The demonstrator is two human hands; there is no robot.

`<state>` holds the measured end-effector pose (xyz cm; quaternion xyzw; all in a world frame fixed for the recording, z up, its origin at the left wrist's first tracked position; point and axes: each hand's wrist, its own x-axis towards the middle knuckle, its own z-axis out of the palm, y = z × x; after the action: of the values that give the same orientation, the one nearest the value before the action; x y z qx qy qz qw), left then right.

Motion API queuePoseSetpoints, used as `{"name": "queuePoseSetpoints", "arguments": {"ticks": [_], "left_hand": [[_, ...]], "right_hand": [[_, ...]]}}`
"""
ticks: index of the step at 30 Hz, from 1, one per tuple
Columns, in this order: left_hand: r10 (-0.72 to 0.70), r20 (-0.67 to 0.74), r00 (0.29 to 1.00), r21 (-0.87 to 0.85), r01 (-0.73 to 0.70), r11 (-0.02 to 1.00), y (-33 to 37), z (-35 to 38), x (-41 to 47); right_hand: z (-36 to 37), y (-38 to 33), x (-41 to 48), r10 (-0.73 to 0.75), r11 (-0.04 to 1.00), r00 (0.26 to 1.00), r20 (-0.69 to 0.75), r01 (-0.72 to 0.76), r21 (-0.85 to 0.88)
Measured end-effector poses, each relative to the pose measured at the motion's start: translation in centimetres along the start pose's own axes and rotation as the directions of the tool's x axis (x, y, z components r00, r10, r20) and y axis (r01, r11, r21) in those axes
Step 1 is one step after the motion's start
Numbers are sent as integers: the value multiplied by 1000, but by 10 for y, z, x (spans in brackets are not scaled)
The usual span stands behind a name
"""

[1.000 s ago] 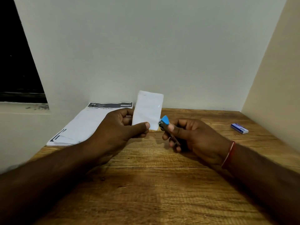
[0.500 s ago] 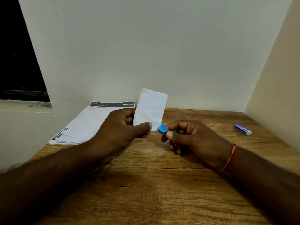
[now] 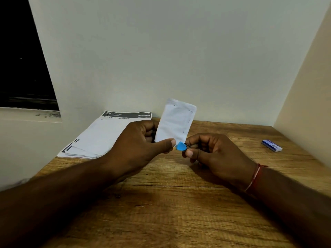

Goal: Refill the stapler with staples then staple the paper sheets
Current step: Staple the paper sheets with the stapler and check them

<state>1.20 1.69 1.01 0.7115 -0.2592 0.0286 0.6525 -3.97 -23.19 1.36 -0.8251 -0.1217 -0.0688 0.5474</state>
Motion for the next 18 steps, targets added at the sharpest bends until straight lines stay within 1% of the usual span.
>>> {"name": "queuePoseSetpoints", "arguments": {"ticks": [3,5,9,14,16,18], "left_hand": [[5,-4,1000,2,-5,1000,1,0,0],[4,-8,1000,15,-4,1000,1,0,0],[-5,-13,1000,18,5,1000,2,1,-1],[-2,-16,1000,-9,2,1000,2,2,-1],[7,-17,1000,1,-7,1000,1,2,-1],[13,-27,1000,23,-12,1000,0,1,0]], "right_hand": [[-1,-1,2,-65,991,998,-28,61,-118],[-1,-1,3,-85,983,995,-43,76,-167],[1,-1,1,-88,971,994,-72,70,-230],[6,-3,0,-126,949,985,-114,87,-303],[7,-2,-1,-123,955,984,-128,82,-286],[7,-1,-2,-60,986,994,-91,45,-159]]}}
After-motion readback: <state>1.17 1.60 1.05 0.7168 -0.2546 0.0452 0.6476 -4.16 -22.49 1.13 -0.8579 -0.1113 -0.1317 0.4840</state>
